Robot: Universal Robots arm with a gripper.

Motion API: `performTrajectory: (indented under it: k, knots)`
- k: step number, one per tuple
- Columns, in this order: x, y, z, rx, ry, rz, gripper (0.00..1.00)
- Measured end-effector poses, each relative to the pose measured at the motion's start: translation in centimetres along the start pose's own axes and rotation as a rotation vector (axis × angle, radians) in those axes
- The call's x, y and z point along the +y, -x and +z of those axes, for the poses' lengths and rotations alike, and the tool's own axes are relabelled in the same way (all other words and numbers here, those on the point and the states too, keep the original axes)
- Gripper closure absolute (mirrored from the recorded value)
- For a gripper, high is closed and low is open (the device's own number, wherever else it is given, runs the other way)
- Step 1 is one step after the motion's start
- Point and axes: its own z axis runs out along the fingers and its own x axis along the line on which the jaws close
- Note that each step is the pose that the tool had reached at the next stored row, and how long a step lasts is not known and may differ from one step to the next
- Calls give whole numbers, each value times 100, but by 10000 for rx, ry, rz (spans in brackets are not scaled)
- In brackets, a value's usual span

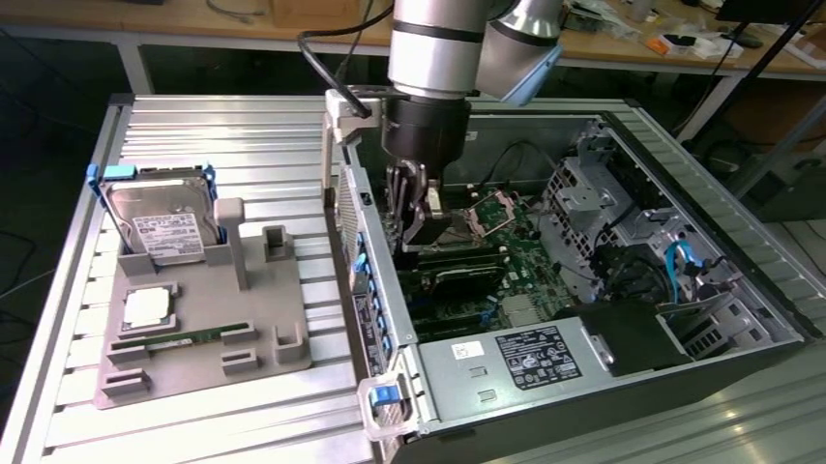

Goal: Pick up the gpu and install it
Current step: 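Press down on the gpu until it lock into place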

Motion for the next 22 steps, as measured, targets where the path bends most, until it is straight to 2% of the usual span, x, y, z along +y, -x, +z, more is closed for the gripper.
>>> performTrajectory:
  k: [2, 3, 4, 7, 8, 9, 10, 11, 13, 20, 22]
  knots:
    - [0, 0, 0, -1, 0, 0, 89]
    - [0, 1, -1, 19, 9, -2, 89]
    - [0, 2, -2, 153, 59, -13, 89]
    - [-5, 10, -5, 713, 309, -79, 89]
    - [-8, 12, -6, 817, 349, -90, 89]
    - [-8, 11, -7, 786, 350, -92, 89]
    - [-8, 12, -6, 658, 349, -99, 89]
    - [-8, 12, -6, 494, 342, -109, 89]
    - [-8, 12, -5, 81, 321, -133, 89]
    - [-9, 12, -5, -1204, 255, -205, 89]
    - [-8, 12, -6, -1531, 249, -228, 89]
